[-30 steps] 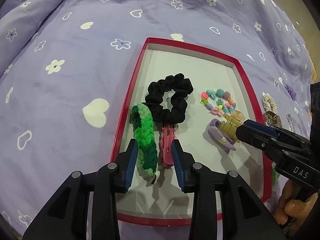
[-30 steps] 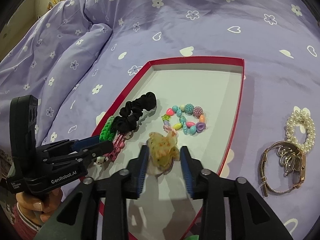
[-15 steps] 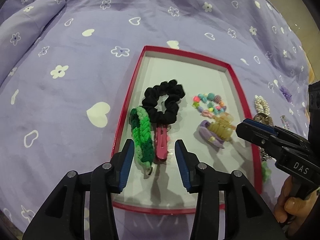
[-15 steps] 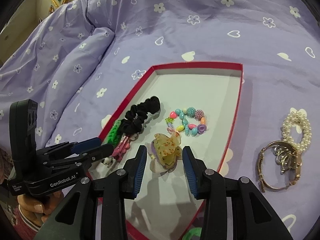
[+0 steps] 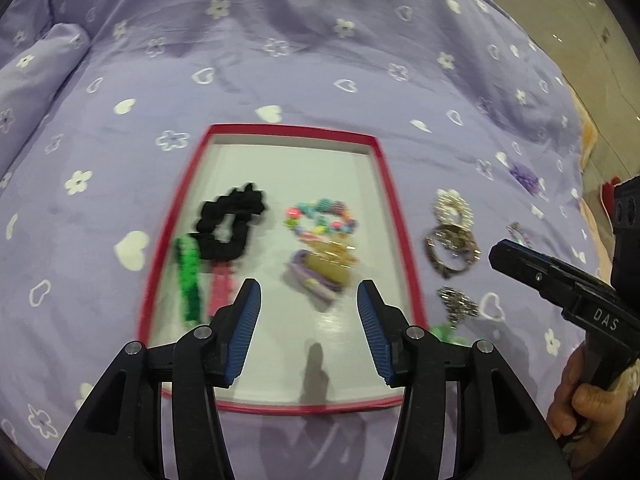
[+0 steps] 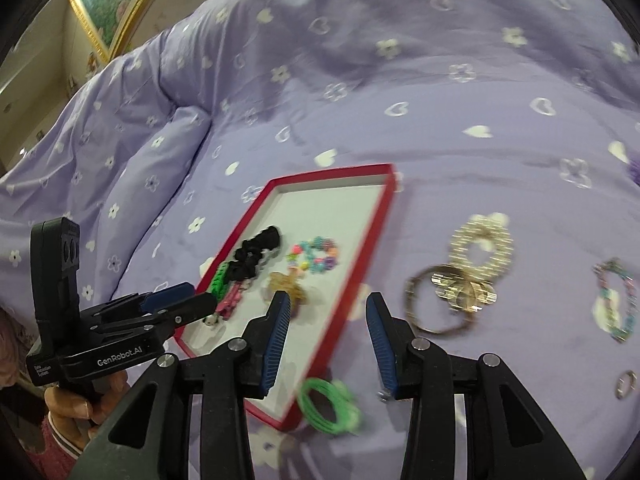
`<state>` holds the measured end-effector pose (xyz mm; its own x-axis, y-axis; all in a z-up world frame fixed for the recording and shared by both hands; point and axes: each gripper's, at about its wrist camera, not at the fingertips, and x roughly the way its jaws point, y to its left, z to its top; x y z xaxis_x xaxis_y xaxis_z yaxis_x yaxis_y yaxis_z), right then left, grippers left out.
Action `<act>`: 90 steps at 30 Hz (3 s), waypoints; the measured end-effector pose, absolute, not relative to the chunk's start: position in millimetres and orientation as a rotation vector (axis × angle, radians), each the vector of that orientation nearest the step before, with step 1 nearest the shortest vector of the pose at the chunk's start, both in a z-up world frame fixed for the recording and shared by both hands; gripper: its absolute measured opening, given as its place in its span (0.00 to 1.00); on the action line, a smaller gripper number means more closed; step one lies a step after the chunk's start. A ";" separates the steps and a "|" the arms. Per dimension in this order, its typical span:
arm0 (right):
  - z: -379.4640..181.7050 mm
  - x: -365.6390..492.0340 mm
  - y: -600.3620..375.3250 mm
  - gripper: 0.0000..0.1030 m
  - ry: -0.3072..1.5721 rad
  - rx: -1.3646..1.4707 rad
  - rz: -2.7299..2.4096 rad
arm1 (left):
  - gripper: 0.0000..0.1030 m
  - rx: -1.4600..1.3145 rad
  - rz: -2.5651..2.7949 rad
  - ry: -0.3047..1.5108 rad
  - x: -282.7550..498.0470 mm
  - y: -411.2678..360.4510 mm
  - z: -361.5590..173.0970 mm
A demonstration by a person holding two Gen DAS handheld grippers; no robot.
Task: Organize jewelry
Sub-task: 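Move left tool to the gold watch while right tool grasps the beaded bracelet, then lift the gold watch with left tool while right tool carries the beaded bracelet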
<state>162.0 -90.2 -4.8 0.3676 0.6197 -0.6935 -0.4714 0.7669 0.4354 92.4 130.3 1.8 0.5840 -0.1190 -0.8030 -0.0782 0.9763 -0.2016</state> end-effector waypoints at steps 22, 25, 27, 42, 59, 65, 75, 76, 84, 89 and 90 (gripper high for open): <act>-22.1 143.3 -233.0 0.46 0.962 0.221 0.426 | 0.50 -0.134 -0.210 0.985 114.4 26.5 3.0; -25.5 143.8 -246.5 0.46 0.962 0.225 0.397 | 0.50 -0.125 -0.231 0.990 122.7 13.0 2.8; -27.5 147.3 -252.8 0.46 0.963 0.229 0.387 | 0.50 -0.116 -0.247 0.993 130.1 2.4 2.9; -48.6 197.7 -272.1 0.46 0.987 0.192 0.312 | 0.46 -0.092 -0.253 1.065 186.3 -35.8 -28.0; -72.7 213.6 -268.4 0.07 1.018 0.216 0.329 | 0.07 -0.092 -0.278 1.053 181.3 -32.5 -33.1; -47.3 200.9 -256.4 0.07 0.957 0.235 0.386 | 0.06 -0.137 -0.299 1.004 162.6 -15.3 -10.4; -8.9 184.4 -222.9 0.07 0.888 0.231 0.479 | 0.06 -0.169 -0.272 0.942 137.0 15.4 16.0; -6.8 182.8 -219.7 0.07 0.886 0.229 0.487 | 0.06 -0.172 -0.263 0.940 134.6 19.4 16.9; 1.6 172.5 -186.6 0.07 0.883 0.208 0.555 | 0.06 -0.200 -0.219 0.921 115.1 49.4 22.6; 6.6 167.5 -164.9 0.07 0.883 0.196 0.599 | 0.06 -0.216 -0.191 0.904 105.0 68.1 27.5; 7.9 166.2 -161.9 0.07 0.880 0.193 0.606 | 0.06 -0.219 -0.186 0.901 103.3 71.7 28.0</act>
<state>166.2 -161.9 7.9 0.4830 0.5704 -0.6644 -0.4169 0.8170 0.3983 103.3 71.7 28.0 0.6073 -0.2512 -0.7537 0.0682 0.9617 -0.2656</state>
